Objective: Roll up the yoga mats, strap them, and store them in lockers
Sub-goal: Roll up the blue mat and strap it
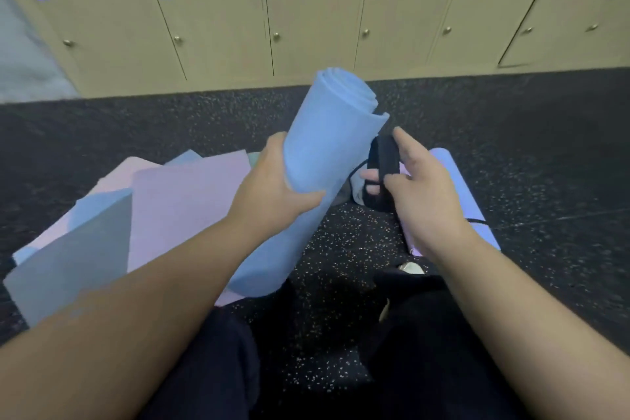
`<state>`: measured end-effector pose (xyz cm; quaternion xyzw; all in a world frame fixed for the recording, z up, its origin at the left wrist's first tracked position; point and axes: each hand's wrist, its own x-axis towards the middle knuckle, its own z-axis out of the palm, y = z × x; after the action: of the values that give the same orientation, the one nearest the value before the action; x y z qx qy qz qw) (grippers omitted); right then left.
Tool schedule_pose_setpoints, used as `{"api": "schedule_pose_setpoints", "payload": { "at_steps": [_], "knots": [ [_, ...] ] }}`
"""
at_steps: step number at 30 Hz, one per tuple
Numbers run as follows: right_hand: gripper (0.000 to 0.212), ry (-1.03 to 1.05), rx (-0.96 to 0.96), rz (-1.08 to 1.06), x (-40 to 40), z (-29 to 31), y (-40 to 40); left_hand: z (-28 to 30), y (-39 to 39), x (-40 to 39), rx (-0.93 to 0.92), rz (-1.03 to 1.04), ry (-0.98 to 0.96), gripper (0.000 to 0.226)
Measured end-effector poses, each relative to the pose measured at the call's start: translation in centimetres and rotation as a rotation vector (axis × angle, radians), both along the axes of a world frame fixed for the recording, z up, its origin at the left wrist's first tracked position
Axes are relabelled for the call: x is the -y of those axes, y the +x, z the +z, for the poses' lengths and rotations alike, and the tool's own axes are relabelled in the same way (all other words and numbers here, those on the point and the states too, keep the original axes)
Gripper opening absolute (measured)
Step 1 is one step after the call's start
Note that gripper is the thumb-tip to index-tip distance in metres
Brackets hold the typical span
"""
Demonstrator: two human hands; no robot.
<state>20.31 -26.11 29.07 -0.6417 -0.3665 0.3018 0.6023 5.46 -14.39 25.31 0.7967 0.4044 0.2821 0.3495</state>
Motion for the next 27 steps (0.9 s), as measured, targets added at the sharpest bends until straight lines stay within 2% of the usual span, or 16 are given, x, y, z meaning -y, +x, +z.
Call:
{"api": "schedule_pose_setpoints", "payload": {
  "at_steps": [3, 6, 10, 13, 16, 22, 27],
  "knots": [
    [0.058, 0.159, -0.166, -0.071, 3.0, 1.1, -3.3, 1.2, -1.8, 4.0, 0.087, 0.019, -0.005, 0.071],
    [0.057, 0.2, -0.206, -0.075, 6.2, 0.5, -5.3, 1.3, -3.5, 7.4, 0.091, 0.057, -0.03, 0.072],
    [0.064, 0.157, -0.103, -0.042, 9.0, -0.4, -6.4, 1.2, -5.3, 9.7, -0.072, 0.103, 0.048, 0.082],
    [0.065, 0.141, 0.108, -0.026, 9.9, -0.5, -6.9, 1.3, -6.7, 10.5, -0.067, 0.097, 0.093, 0.093],
    [0.063, 0.155, 0.151, -0.027, 10.2, -0.3, -7.6, 1.3, -7.8, 11.3, -0.07, 0.068, 0.084, 0.103],
    [0.064, 0.071, 0.081, 0.049, 9.7, -1.0, -9.2, -0.3, -8.9, 12.0, -0.111, 0.033, 0.02, 0.089],
    [0.067, 0.017, 0.118, 0.06, 8.9, -1.6, -9.9, -1.7, -9.1, 11.0, -0.098, -0.043, -0.022, 0.078]
  ]
}}
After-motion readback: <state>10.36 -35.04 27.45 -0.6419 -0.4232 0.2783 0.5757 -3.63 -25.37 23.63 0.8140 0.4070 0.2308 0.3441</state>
